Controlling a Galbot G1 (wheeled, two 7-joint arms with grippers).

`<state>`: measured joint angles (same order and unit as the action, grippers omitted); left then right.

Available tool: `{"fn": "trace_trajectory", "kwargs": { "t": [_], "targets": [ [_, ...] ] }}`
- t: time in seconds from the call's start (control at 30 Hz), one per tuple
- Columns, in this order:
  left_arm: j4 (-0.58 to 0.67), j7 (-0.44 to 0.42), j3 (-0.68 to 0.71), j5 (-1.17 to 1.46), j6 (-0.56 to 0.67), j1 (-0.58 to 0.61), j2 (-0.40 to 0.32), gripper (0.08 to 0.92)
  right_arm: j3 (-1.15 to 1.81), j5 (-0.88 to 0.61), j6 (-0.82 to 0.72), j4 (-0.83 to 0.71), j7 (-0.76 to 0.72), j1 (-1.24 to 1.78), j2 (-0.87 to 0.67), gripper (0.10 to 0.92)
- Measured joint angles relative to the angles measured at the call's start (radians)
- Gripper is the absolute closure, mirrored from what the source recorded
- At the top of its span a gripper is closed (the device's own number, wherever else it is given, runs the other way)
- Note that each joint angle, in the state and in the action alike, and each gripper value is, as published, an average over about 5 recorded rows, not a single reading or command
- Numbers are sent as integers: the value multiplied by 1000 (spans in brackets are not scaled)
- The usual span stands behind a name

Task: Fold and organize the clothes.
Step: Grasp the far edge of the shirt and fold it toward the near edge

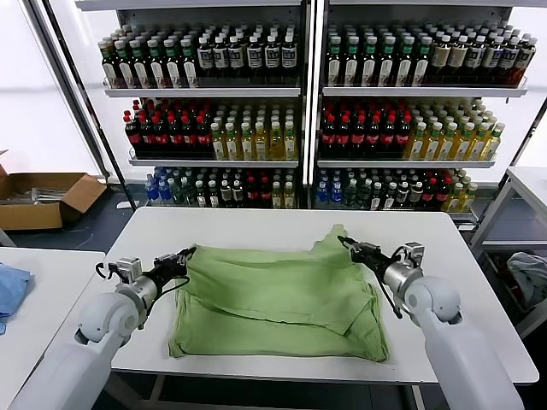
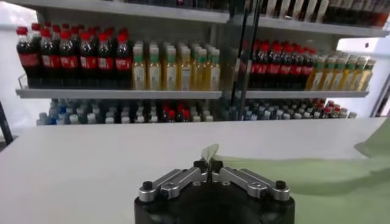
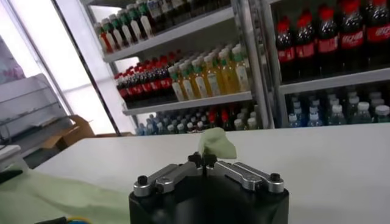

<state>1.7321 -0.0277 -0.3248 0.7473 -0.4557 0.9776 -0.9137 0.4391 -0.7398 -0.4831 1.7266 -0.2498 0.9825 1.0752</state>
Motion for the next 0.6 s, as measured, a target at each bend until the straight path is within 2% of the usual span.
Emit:
{"fn": "trace_trajectory", "kwargs": {
  "t": [0.2, 0.47, 0.6],
  "targets": [
    [106, -4, -73, -7, -8, 117, 9, 907, 89, 14, 18, 130, 4, 185, 1, 920],
    [208, -26, -141, -61, -9, 308, 2, 907, 161, 70, 56, 231, 7, 409, 26, 919],
    [244, -33, -171, -100, -15, 395, -6, 907, 188, 93, 77, 259, 14, 483, 33, 862]
  ]
}}
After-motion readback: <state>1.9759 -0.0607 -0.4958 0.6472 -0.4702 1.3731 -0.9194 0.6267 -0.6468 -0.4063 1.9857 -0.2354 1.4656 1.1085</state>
